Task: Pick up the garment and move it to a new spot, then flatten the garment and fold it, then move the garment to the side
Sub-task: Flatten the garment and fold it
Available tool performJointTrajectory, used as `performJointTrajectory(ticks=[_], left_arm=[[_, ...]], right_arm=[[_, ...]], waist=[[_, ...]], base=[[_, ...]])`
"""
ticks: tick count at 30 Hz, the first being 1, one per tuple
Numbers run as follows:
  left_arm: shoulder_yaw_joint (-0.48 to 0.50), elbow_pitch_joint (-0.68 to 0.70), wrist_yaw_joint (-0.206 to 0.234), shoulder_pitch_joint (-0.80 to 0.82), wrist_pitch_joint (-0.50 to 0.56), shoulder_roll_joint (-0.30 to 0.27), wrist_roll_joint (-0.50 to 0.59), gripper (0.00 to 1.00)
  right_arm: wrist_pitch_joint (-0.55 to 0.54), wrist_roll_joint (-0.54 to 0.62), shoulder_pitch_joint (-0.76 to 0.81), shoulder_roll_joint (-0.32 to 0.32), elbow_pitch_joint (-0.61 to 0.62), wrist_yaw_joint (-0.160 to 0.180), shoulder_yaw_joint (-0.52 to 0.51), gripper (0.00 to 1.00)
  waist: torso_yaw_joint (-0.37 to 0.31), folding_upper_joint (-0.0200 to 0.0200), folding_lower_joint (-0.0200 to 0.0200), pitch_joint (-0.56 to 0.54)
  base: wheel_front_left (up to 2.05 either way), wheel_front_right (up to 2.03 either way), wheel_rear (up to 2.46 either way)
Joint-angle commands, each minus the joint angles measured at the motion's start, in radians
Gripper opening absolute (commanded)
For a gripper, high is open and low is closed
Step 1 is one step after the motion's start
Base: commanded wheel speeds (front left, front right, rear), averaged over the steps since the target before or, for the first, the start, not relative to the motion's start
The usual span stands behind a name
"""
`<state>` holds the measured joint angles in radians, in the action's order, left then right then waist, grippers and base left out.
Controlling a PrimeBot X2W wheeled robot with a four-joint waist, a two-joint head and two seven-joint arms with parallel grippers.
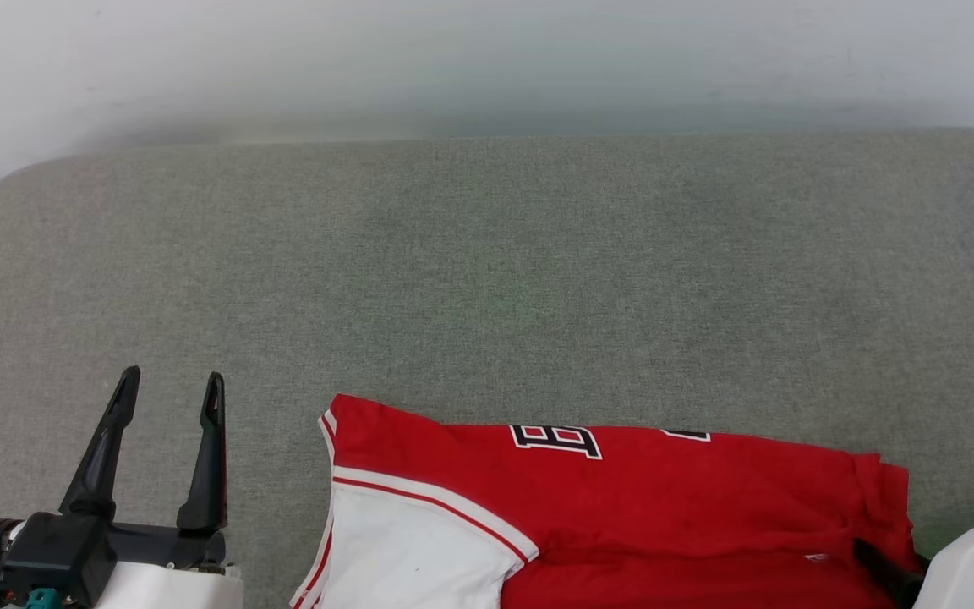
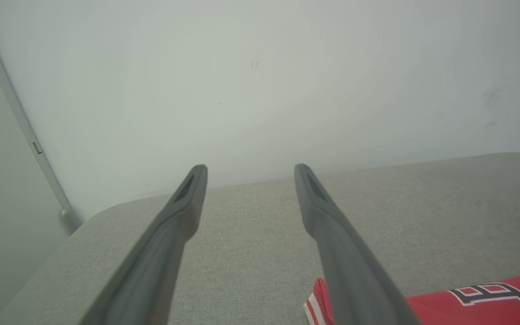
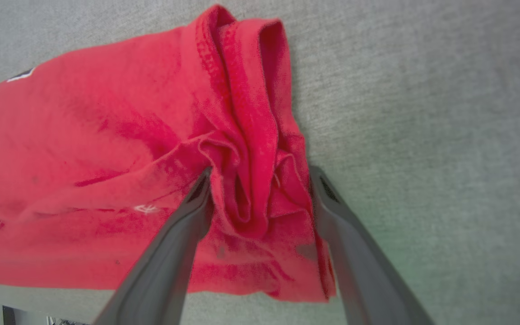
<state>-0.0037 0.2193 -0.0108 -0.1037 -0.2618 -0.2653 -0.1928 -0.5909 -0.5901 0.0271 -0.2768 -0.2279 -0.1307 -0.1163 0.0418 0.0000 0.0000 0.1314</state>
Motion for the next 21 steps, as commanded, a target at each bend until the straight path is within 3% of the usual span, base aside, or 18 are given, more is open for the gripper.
performJointTrajectory(ticks=[1,14,15,16,17,21], left_arm=[[0.014,-0.005,-0.016,0.010,-0.004,0.015,0.012,1.00],[0.066,-0.042,-0.093,0.013,-0.004,0.081,0.061,1.00],[0.067,-0.043,-0.096,0.011,-0.004,0.084,0.063,1.00],[0.068,-0.046,-0.100,0.010,-0.004,0.086,0.065,1.00],[0.070,-0.047,-0.102,0.008,-0.004,0.088,0.066,1.00],[0.075,-0.054,-0.111,-0.001,-0.004,0.098,0.072,1.00]], right_arm=[[-0.018,-0.018,0.007,0.015,-0.023,0.000,0.034,1.00],[0.033,-0.070,-0.005,0.035,-0.137,-0.002,0.155,1.00],[0.046,-0.075,-0.010,0.035,-0.139,-0.003,0.160,0.46],[0.061,-0.080,-0.018,0.033,-0.139,-0.003,0.165,0.12],[0.076,-0.083,-0.025,0.028,-0.133,-0.004,0.174,0.00],[0.139,-0.100,-0.043,-0.030,-0.124,-0.001,0.190,0.00]], waist=[[0.006,0.0000,0.0000,0.006],[0.006,0.0000,0.0000,-0.001],[0.004,0.0000,0.0000,-0.003],[0.003,0.0000,0.0000,-0.005],[0.001,0.0000,0.0000,-0.007],[-0.012,0.0000,0.0000,-0.017]], base=[[0.00,0.00,0.00],[0.00,0.00,0.00],[0.00,0.00,0.00],[0.00,0.00,0.00],[0.00,0.00,0.00],[0.00,0.00,0.00]])
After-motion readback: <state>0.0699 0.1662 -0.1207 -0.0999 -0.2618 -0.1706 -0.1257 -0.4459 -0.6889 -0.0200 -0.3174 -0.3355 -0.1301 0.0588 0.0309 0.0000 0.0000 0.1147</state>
